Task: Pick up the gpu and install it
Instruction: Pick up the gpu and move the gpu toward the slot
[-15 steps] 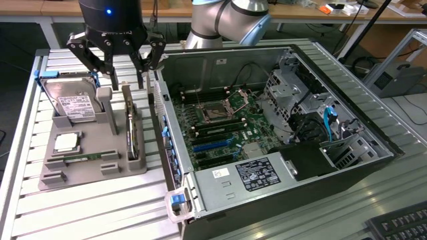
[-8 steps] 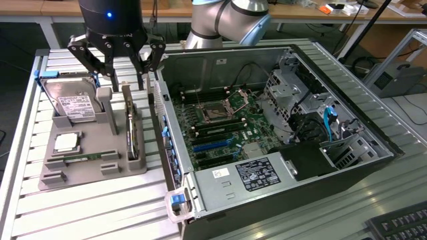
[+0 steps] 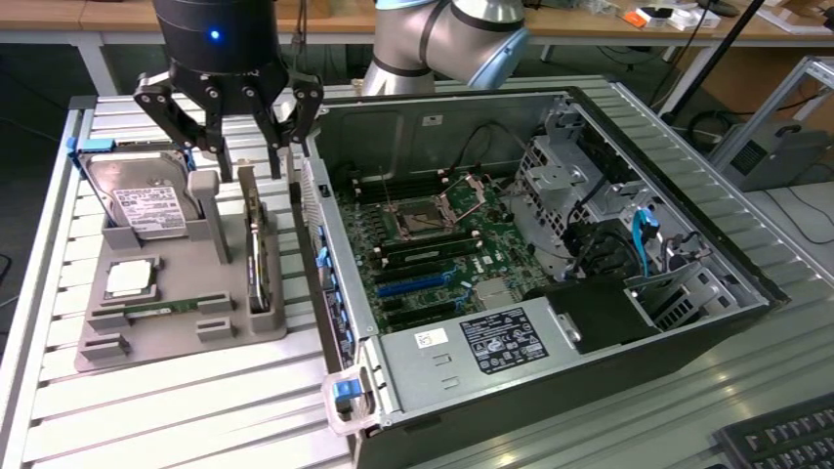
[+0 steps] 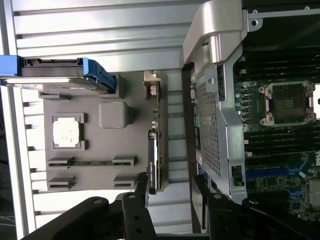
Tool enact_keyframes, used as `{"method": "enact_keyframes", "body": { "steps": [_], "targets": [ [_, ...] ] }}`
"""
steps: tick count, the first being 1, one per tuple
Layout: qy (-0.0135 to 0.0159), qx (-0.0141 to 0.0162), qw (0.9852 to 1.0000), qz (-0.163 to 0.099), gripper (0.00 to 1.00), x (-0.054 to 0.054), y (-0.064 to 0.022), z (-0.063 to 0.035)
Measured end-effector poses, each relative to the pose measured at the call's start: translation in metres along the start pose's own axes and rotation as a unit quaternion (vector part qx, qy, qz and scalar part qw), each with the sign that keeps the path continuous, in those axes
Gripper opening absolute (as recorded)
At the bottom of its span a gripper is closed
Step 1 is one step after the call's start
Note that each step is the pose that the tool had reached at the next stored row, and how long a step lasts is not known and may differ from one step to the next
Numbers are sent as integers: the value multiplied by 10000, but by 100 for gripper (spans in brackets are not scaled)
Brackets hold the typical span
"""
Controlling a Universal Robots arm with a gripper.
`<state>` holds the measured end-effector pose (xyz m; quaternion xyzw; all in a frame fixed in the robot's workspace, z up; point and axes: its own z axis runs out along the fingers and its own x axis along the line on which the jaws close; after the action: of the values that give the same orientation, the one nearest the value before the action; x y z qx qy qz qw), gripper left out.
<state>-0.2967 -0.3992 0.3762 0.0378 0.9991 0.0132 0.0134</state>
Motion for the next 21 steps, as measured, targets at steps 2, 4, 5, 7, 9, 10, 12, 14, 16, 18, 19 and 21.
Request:
{"method": "enact_keyframes", "body": {
  "steps": [2,4,5,7,9,10,12,14,16,18,19,21],
  "targets": [
    [0,0,10000,0,48,0,0,6],
    [0,2,10000,0,48,0,0,16],
    [0,2,10000,0,48,1,0,20],
    [0,4,10000,0,48,1,-1,29],
    [-1,5,10000,0,48,1,-1,35],
    [0,6,10000,0,48,1,-1,38],
    [-1,8,10000,0,48,1,-1,46],
    [-1,10,10000,0,48,2,-1,53],
    [-1,13,10000,0,48,2,-2,62],
    [-1,15,10000,0,48,2,-2,68],
    [-1,15,10000,0,48,2,-2,70],
    [-1,16,10000,0,48,2,-2,77]
  ]
}}
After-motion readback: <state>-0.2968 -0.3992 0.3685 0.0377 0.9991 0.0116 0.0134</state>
